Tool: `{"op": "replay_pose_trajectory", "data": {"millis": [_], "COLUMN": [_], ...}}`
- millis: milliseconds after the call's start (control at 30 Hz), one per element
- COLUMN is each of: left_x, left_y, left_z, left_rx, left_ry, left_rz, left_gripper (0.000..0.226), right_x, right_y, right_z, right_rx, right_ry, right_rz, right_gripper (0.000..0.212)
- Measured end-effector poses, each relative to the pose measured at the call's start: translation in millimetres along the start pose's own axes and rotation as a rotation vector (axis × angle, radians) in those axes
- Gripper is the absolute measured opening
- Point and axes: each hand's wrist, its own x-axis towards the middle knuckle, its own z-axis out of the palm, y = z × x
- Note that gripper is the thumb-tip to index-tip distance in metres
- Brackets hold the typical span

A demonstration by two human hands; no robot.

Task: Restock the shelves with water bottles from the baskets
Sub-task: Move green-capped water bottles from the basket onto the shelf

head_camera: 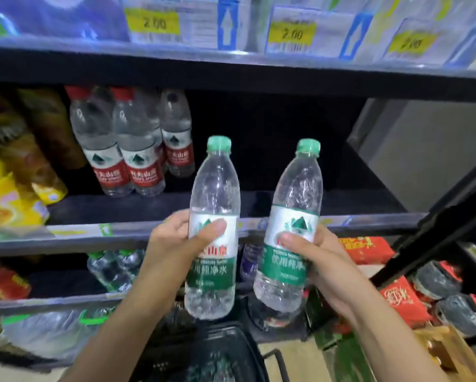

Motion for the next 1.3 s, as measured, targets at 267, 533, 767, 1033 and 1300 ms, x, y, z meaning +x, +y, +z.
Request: {"op": "replay_pose_trajectory", "data": {"millis": [267,533,767,1033,1300], "left_x": [105.7,159.2,163.9,152.8,164.6], "left_y": [13.8,-9.5,-19.7,-31.6,-36.5], "left_z": [24.5,17.3,0.6,-8.6,-5.2], "left_rx": [-0.058,-0.001,0.111,0.588,0.859], "left_ry": [0.022,0.101,0.019,0.122,0.234], "left_rz": [0.16,0.249,0.252,0.189,0.266], "left_gripper": [0.039,0.055,0.063,0.07,0.04], "right_x": [110.2,173.1,174.6,158.2,164.0], "right_y": [-40.1,-20.8,-8.8,-5.5,0.1], "right_z": [-1.8,-3.0,-13.7,-7.6,18.4], "right_rx": [0.02,0.01,0.004,-0.45,-0.704], "right_ry": [-0.044,-0.051,-0.158,0.104,0.378], "right_rz": [-0.183,-0.194,-0.213,-0.192,-0.246], "right_gripper": [0.049,0.057,0.06,0.06,0.045]}}
